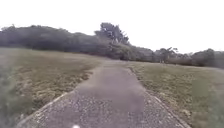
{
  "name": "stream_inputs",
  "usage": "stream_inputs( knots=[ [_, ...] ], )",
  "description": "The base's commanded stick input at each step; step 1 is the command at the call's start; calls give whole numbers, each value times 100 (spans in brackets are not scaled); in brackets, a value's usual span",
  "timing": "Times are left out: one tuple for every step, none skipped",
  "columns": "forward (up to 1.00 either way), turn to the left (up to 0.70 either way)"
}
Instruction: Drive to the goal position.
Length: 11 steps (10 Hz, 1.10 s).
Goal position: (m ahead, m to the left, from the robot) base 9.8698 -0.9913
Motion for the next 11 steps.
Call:
stream_inputs(
  knots=[
    [60,0],
    [60,0],
    [60,0],
    [60,0],
    [60,0],
    [60,0],
    [60,0],
    [60,0],
    [60,0],
    [60,0],
    [60,0]
  ],
)
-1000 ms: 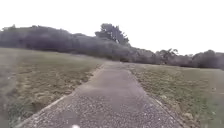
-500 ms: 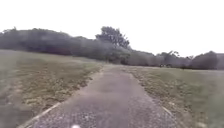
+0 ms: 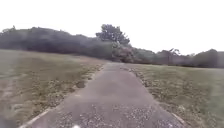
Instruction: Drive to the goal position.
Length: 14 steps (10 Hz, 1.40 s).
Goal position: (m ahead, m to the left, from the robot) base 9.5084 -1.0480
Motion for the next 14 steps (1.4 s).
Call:
stream_inputs(
  knots=[
    [60,0],
    [60,0],
    [60,-1],
    [60,-9],
    [60,-15],
    [60,-15],
    [60,-12],
    [60,-8],
    [60,-1],
    [60,0],
    [60,0],
    [60,0],
    [60,0],
    [60,0]
  ],
)
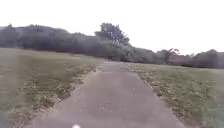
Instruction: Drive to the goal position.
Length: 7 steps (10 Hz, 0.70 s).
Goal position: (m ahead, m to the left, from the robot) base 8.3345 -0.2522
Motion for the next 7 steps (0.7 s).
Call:
stream_inputs(
  knots=[
    [60,0],
    [60,0],
    [60,0],
    [60,0],
    [60,0],
    [60,0],
    [60,0]
  ],
)
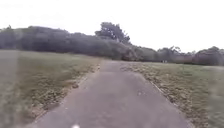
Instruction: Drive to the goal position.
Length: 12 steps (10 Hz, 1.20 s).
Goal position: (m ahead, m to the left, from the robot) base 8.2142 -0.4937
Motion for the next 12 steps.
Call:
stream_inputs(
  knots=[
    [60,0],
    [60,0],
    [60,0],
    [60,0],
    [60,0],
    [60,0],
    [60,0],
    [60,0],
    [60,0],
    [60,0],
    [60,0],
    [60,0]
  ],
)
